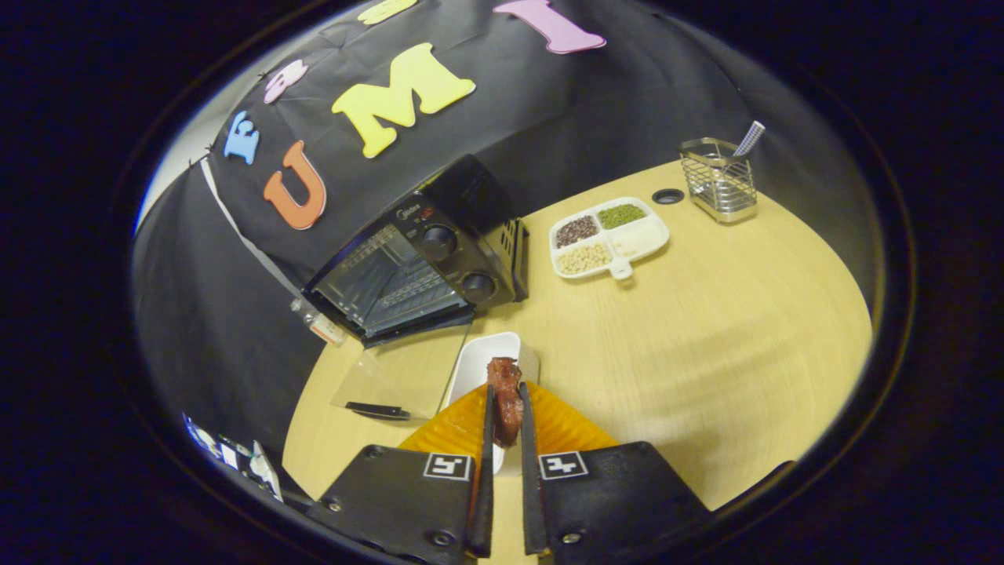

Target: Open the toaster oven, put the food inside, and close the toaster oven door.

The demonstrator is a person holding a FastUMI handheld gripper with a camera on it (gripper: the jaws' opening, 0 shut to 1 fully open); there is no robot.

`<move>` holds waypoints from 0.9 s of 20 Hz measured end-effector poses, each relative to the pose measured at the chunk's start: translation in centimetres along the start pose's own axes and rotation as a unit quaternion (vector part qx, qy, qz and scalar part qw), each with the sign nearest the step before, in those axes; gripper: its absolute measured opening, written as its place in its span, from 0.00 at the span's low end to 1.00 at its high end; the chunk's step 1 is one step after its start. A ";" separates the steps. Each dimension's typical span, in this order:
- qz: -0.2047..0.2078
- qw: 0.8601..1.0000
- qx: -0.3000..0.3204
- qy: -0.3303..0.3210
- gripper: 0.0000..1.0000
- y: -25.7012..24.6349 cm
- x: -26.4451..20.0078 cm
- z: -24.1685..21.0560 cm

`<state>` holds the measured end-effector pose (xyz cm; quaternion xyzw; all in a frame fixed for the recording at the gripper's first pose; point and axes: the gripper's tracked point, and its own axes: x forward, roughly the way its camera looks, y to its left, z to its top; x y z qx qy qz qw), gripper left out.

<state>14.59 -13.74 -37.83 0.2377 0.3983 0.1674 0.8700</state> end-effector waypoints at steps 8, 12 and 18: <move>-0.035 0.994 -0.093 -0.048 0.11 4.6 -4.1 1.0; -0.067 0.979 -0.172 -0.086 0.11 7.9 -6.3 1.9; -0.067 0.956 -0.261 -0.116 0.11 14.7 -7.2 0.2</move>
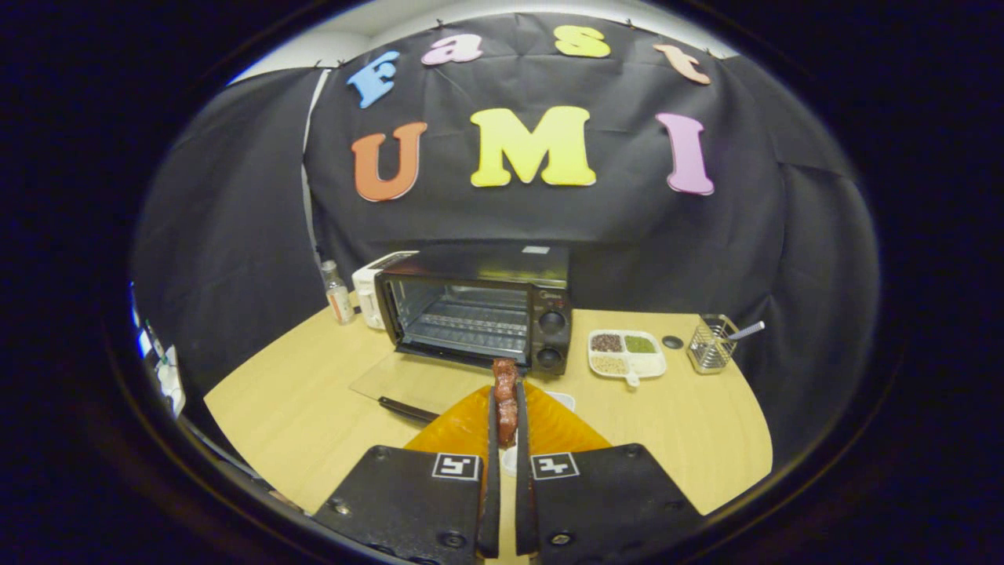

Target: Open the toaster oven, put the food inside, and close the toaster oven door.

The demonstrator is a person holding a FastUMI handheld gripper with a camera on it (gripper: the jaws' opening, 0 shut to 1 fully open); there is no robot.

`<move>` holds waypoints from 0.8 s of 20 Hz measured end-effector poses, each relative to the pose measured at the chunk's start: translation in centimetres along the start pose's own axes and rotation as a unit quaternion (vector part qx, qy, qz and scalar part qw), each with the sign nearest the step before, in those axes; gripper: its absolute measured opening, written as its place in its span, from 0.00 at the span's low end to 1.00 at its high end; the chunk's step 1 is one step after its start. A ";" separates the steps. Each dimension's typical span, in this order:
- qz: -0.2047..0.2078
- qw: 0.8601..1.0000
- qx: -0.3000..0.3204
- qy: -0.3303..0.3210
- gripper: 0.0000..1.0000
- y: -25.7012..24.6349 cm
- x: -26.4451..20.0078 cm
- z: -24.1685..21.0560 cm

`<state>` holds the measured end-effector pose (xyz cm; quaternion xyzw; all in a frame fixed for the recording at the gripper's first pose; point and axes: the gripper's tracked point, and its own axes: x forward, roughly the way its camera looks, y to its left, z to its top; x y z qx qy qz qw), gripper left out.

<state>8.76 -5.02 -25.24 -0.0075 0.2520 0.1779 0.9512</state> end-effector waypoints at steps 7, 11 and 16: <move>0.031 0.998 -0.038 -0.029 0.11 7.7 1.8 0.6; 0.033 0.999 -0.021 -0.028 0.11 9.5 5.2 0.4; 0.020 0.998 0.046 -0.027 0.11 8.9 11.1 0.2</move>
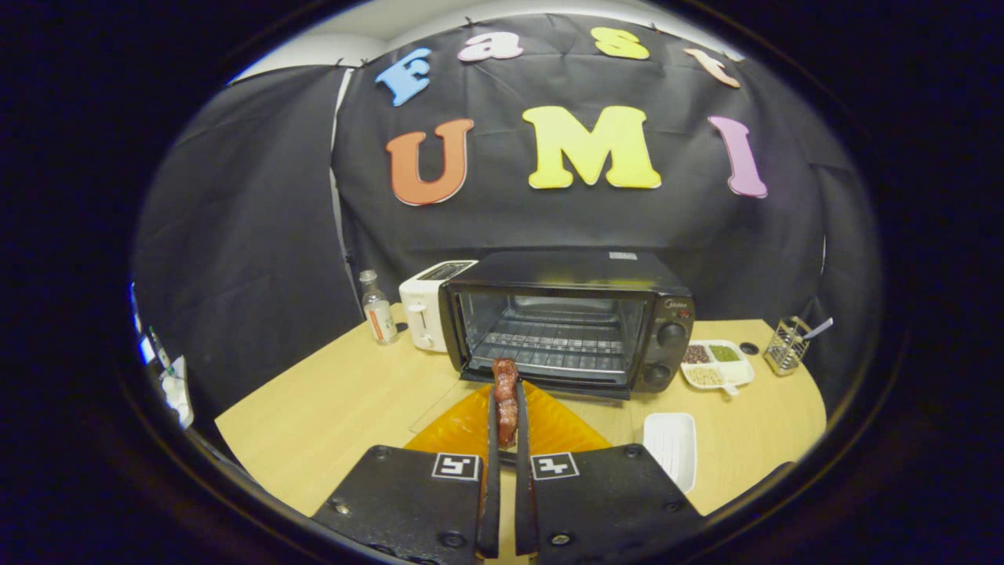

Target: Open the toaster oven, put the food inside, and close the toaster oven door.

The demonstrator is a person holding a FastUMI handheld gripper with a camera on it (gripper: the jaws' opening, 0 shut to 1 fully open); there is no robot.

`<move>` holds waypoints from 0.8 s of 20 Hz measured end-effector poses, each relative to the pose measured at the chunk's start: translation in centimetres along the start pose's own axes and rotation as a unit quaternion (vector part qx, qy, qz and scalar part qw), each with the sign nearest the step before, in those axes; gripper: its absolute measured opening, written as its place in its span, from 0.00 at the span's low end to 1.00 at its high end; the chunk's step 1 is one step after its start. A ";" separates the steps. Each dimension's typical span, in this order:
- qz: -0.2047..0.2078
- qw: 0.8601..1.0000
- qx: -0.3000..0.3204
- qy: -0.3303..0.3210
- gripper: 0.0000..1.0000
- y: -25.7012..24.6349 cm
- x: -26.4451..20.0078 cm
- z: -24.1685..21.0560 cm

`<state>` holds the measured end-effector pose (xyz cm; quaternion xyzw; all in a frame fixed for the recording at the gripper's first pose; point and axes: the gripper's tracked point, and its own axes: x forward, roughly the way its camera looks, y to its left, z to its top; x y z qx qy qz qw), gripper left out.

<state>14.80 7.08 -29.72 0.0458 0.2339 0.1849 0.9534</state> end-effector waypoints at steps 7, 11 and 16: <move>-0.013 0.987 0.158 -0.032 0.11 -2.8 9.6 1.3; 0.005 0.964 0.261 -0.046 0.11 -3.6 14.4 2.6; 0.023 0.930 0.363 -0.054 0.11 -4.9 19.5 2.6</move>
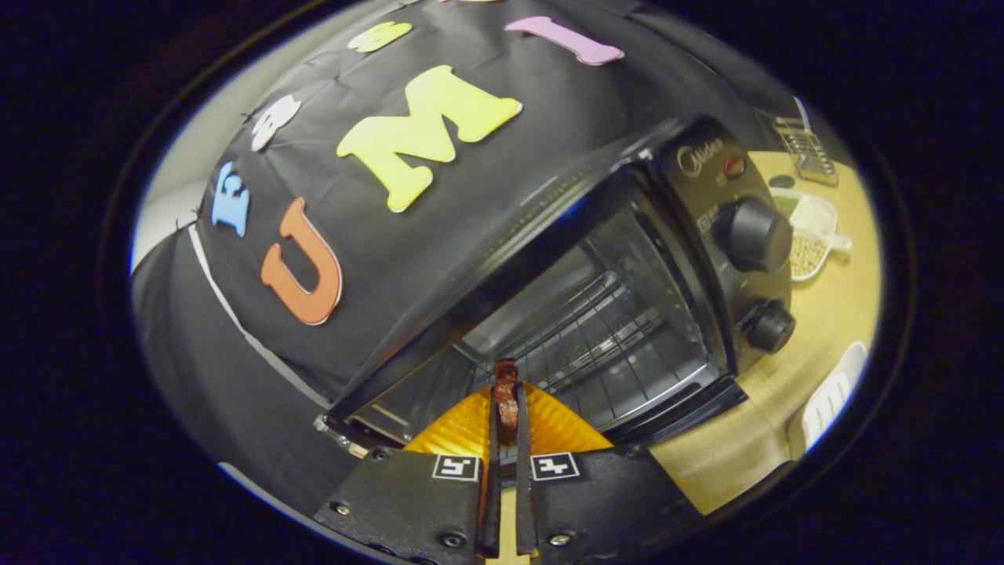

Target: Open the toaster oven, put the food inside, and close the toaster oven door.

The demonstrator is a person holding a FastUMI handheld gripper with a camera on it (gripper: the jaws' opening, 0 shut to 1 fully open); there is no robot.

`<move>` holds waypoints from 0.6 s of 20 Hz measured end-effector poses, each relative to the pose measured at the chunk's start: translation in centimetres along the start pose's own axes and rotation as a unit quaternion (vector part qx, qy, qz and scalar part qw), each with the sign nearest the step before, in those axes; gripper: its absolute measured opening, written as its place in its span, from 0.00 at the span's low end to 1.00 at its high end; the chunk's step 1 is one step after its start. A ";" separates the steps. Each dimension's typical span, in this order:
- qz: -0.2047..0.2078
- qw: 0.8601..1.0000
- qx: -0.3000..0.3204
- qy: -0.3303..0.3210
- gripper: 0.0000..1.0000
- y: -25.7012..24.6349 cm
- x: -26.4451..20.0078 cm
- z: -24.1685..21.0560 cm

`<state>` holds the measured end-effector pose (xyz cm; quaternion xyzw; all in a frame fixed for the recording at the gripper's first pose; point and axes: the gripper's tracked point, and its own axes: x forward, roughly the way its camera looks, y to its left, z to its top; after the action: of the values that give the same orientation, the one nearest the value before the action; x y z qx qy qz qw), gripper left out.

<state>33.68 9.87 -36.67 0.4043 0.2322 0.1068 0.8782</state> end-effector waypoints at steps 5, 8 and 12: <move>0.004 1.000 -0.006 -0.021 0.12 -1.4 1.4 0.6; -0.027 0.999 -0.027 -0.030 0.17 -2.8 1.3 1.3; -0.062 0.996 -0.058 -0.014 0.24 -4.0 0.7 0.7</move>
<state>34.65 7.10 -39.55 0.3386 0.2380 0.0597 0.9084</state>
